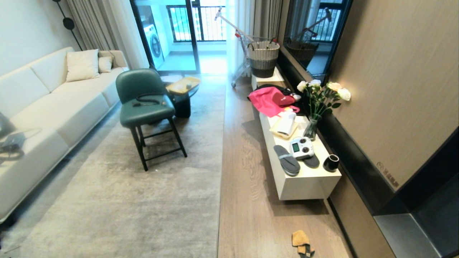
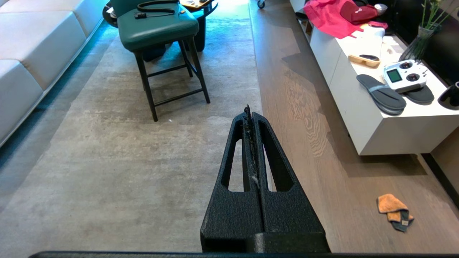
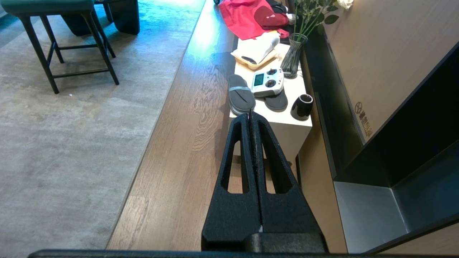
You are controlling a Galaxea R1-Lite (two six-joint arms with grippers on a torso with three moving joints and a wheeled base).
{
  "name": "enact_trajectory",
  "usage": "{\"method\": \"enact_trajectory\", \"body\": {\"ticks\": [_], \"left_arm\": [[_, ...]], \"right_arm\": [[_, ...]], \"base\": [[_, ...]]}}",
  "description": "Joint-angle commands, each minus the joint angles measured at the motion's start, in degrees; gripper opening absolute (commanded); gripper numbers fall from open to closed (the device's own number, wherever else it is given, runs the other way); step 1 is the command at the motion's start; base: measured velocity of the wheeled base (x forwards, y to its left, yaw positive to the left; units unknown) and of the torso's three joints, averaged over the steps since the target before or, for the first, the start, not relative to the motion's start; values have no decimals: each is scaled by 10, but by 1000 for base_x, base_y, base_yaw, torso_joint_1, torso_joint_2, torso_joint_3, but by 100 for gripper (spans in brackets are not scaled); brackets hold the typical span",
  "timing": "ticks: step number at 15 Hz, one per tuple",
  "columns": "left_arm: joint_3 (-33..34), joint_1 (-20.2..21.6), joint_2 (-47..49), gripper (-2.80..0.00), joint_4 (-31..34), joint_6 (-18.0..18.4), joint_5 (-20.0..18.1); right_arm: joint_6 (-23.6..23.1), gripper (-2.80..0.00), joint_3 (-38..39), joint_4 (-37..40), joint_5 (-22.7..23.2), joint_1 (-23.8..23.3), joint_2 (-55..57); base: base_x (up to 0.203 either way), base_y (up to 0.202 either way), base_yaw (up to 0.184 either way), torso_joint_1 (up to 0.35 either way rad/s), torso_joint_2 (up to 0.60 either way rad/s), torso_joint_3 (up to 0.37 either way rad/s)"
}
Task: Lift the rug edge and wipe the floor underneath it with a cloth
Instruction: Pick up the rag
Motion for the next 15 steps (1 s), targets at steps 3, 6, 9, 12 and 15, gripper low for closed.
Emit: {"method": "enact_trajectory", "body": {"ticks": [3,6,9,12,15], "left_arm": [[0,-1,0,-280,0,0,0],[0,-1,0,-280,0,0,0],[0,0,0,-280,0,0,0],[0,0,0,-280,0,0,0],[0,0,0,-280,0,0,0]], "right_arm": [[0,-280,0,0,0,0,1],[-1,-280,0,0,0,0,1],[-1,-280,0,0,0,0,1],[0,-280,0,0,0,0,1],[-1,-280,0,0,0,0,1]], "base": [[0,0,0,0,0,0],[0,0,0,0,0,0],[0,0,0,0,0,0],[0,0,0,0,0,0],[0,0,0,0,0,0]]}}
